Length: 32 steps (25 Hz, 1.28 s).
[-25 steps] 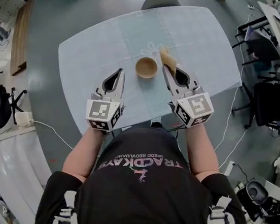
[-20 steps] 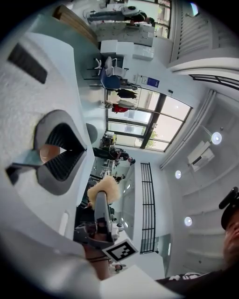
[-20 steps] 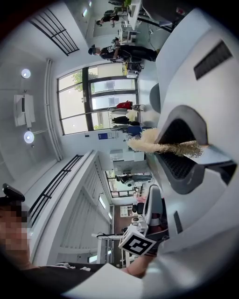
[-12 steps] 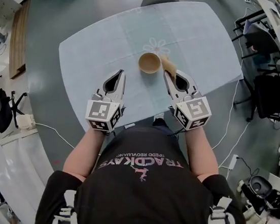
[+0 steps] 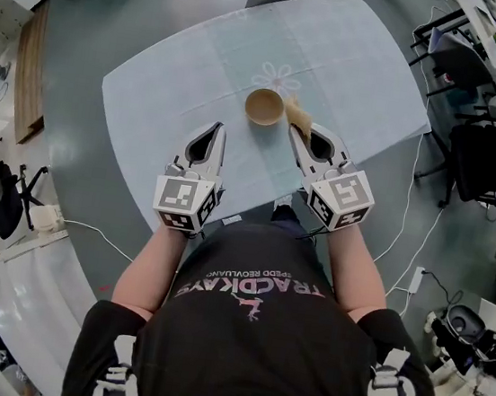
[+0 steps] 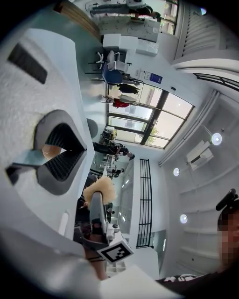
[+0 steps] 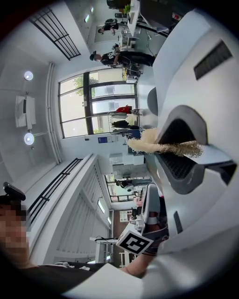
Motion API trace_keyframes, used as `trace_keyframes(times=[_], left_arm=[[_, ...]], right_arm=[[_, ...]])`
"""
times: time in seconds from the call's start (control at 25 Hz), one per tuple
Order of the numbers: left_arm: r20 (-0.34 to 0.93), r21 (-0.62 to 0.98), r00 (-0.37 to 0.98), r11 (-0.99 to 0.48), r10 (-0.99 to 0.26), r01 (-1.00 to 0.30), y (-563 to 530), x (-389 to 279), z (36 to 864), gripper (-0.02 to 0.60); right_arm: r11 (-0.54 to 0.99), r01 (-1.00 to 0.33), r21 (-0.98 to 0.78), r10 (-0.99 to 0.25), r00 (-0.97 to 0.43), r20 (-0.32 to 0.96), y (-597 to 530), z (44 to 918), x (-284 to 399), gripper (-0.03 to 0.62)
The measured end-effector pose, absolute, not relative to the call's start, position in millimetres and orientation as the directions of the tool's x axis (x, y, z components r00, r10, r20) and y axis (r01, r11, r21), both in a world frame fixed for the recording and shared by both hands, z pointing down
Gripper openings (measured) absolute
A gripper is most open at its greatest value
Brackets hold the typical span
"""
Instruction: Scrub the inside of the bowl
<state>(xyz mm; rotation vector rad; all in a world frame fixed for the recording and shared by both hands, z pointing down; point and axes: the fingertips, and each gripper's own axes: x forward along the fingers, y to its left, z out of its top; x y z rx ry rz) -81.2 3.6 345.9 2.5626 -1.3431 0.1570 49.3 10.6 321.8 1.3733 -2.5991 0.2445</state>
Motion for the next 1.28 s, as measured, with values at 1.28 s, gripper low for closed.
trace_keyframes(times=[1.28], left_arm=[[0.216, 0.168, 0.581, -0.556, -0.785, -0.814, 5.0, -77.8, 350.0, 0.015]], right_arm=[[0.572, -0.819, -0.05, -0.782, -0.563, 0.267, 12.6, 328.0, 45.3, 0.032]])
